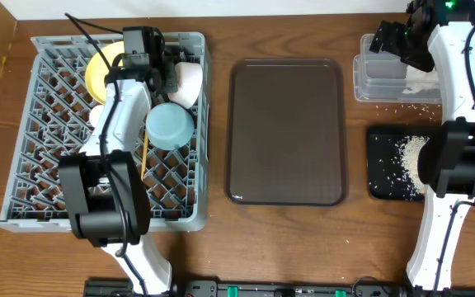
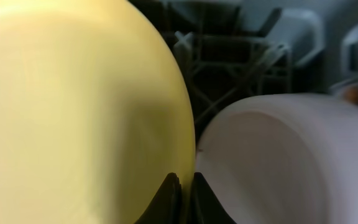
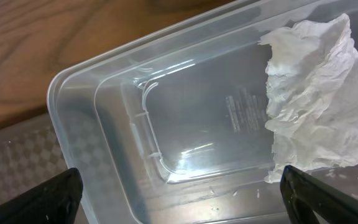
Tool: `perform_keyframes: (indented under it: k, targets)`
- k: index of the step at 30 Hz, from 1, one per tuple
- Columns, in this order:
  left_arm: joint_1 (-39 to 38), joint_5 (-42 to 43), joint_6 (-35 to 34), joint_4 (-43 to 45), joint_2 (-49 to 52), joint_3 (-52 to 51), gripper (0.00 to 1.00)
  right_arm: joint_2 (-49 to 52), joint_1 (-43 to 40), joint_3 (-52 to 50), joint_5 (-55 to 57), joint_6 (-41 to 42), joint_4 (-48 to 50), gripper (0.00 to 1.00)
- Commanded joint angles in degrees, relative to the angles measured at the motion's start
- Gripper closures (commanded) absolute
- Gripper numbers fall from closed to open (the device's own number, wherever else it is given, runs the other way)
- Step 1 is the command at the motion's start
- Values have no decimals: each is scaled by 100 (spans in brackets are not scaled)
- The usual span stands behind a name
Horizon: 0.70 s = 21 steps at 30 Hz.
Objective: Sort waste into correct bins and load items into the dishwasher
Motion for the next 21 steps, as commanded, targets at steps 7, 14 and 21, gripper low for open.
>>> perform_keyframes:
  k: [7, 14, 21]
  targets:
    - [22, 153, -820, -136, -1342, -2, 92, -70, 37, 96, 76, -90, -17, 1]
    - [205, 1565, -1255, -509, -2105, -2, 92, -70, 37, 96, 76, -90, -17, 1]
    - [1069, 3432, -1565, -581, -2170, -2, 92, -70, 37, 96, 76, -90, -17, 1]
